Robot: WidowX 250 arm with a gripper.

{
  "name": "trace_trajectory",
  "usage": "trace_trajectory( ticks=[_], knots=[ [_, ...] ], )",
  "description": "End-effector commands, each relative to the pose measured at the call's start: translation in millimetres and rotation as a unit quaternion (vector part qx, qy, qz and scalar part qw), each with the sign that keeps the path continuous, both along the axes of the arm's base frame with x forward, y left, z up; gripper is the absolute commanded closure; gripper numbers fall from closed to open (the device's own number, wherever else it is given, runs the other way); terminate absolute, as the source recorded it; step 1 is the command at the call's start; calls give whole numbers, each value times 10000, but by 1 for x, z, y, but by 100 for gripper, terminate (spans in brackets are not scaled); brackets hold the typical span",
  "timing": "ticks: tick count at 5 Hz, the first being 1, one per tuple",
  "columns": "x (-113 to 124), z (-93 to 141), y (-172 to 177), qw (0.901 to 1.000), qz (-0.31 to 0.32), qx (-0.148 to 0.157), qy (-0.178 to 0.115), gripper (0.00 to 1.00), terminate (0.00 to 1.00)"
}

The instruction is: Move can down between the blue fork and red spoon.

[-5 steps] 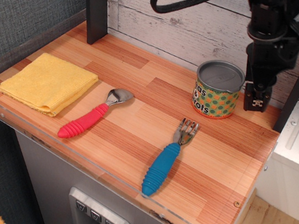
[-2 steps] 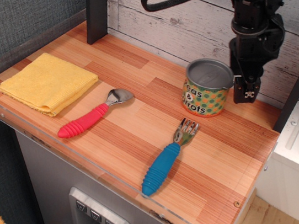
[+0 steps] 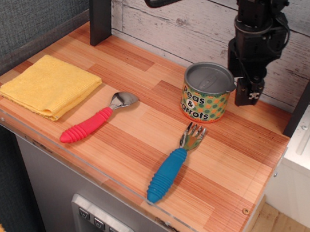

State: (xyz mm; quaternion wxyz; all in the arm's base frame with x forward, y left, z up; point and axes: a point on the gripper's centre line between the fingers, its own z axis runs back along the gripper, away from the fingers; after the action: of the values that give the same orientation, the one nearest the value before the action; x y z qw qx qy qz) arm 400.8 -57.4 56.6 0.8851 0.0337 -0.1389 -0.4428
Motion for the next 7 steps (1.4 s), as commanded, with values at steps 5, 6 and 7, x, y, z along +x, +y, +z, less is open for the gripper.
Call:
trace_trajectory(
  ticks=[5, 6, 7],
  knots=[
    [-17, 23, 35, 9955, 870, 310, -209, 0, 0],
    [-21, 23, 39, 9926, 1183, 229, -174, 0, 0],
    [-25, 23, 42, 9925, 1195, 240, -133, 0, 0]
  ],
)
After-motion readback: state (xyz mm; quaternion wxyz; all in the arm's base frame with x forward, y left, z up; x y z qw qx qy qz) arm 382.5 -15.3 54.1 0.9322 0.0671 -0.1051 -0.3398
